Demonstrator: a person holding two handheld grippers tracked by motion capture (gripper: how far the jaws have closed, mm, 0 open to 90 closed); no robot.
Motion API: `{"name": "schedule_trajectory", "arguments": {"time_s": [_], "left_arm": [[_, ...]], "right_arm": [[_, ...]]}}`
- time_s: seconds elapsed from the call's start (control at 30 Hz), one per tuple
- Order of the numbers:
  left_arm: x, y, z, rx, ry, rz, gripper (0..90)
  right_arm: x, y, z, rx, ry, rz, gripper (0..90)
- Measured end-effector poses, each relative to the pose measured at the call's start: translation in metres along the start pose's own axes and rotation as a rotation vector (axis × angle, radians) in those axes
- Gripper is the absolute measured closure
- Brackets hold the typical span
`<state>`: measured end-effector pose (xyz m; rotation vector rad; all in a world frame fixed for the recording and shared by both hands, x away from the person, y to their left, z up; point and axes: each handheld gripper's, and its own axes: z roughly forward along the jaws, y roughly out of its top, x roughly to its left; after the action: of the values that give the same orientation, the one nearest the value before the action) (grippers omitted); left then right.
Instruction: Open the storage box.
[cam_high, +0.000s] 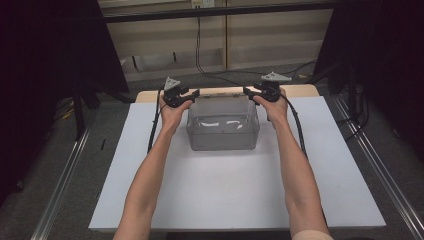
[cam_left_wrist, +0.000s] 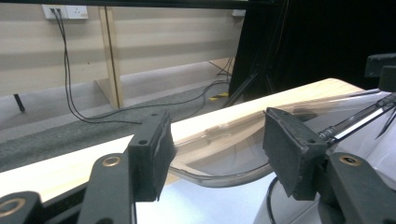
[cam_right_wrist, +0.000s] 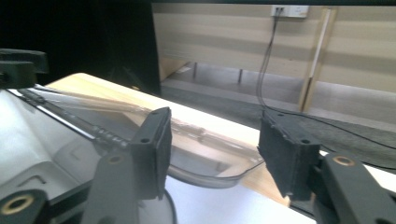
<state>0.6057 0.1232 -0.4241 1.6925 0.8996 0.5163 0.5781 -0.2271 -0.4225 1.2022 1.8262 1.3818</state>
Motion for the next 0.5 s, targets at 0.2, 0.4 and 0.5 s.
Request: {"name": "schedule_trajectory", "arguments": {"time_s": [0.2, 0.4, 0.5], "left_arm": [[-0.001, 0.003, -0.003, 0.008, 0.026, 0.044, 32.8], [-0.001, 0.006, -0.014, 0.012, 0.031, 0.035, 22.3], [-0.006, 0.009, -0.021, -0.019, 0.027, 0.030, 18.5]], "right_arm": [[0.003, 0.001, -0.005, -0.015, -0.035, -0.001, 33.2], [0.005, -0.006, -0.013, -0.041, -0.063, 0.018, 17.6], [0.009, -0.005, -0.018, -0.058, -0.064, 0.005, 15.4]]}}
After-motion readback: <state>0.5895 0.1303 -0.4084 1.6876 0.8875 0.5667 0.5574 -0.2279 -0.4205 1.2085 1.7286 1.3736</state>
